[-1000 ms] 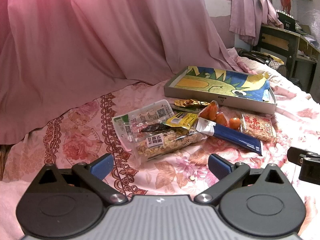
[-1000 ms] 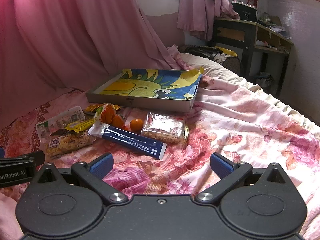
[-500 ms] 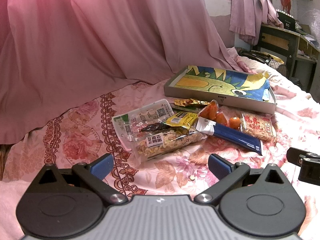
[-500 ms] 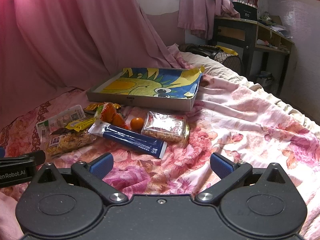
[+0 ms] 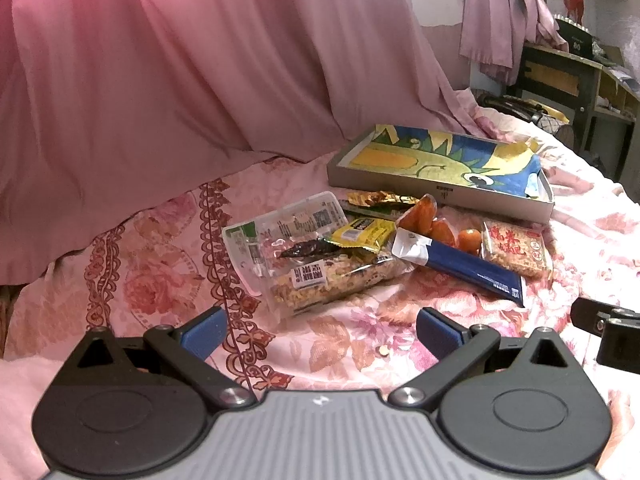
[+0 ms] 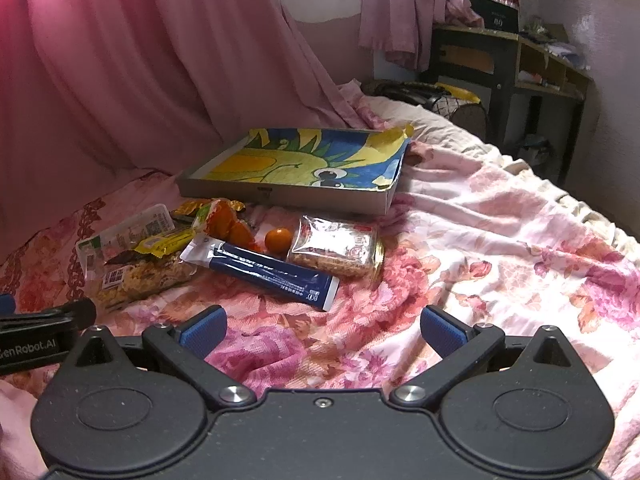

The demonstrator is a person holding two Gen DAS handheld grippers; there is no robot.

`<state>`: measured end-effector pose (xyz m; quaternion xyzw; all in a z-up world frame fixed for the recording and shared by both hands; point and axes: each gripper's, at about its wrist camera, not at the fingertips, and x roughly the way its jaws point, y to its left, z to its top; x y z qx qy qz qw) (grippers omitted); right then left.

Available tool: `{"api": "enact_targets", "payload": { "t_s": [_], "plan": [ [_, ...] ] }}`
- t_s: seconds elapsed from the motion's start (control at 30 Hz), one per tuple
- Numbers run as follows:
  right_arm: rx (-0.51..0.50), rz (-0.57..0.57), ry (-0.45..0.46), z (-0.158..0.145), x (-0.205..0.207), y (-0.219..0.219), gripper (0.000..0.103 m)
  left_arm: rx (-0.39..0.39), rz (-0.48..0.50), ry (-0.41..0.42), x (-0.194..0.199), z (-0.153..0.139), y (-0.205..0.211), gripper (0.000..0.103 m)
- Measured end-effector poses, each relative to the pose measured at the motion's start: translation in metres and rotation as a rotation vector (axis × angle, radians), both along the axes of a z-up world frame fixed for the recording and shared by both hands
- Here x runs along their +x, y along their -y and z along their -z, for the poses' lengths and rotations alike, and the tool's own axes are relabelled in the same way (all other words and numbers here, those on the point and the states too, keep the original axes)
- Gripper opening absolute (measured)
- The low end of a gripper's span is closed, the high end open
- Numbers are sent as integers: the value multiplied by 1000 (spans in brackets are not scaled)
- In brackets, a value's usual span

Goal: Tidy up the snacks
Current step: 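Grasp the yellow wafer bar with the left tool while the right tool grasps the blue tube pack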

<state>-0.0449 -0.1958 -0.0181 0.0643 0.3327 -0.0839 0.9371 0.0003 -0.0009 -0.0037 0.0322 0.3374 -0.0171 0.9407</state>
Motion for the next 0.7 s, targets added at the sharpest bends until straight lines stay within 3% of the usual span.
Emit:
{"api": "enact_targets", "payload": {
  "t_s": [0.27, 0.43, 0.7],
  "plan": [
    [82, -76, -49, -3, 19, 10, 102, -34, 8, -80, 27, -4, -8, 103],
    [80, -115, -64, -3, 41, 13, 102, -52, 20, -121, 47, -8, -13, 103],
    [85, -315, -87, -2, 82, 16, 102, -50, 68, -182, 98, -4, -21, 103]
  ]
}}
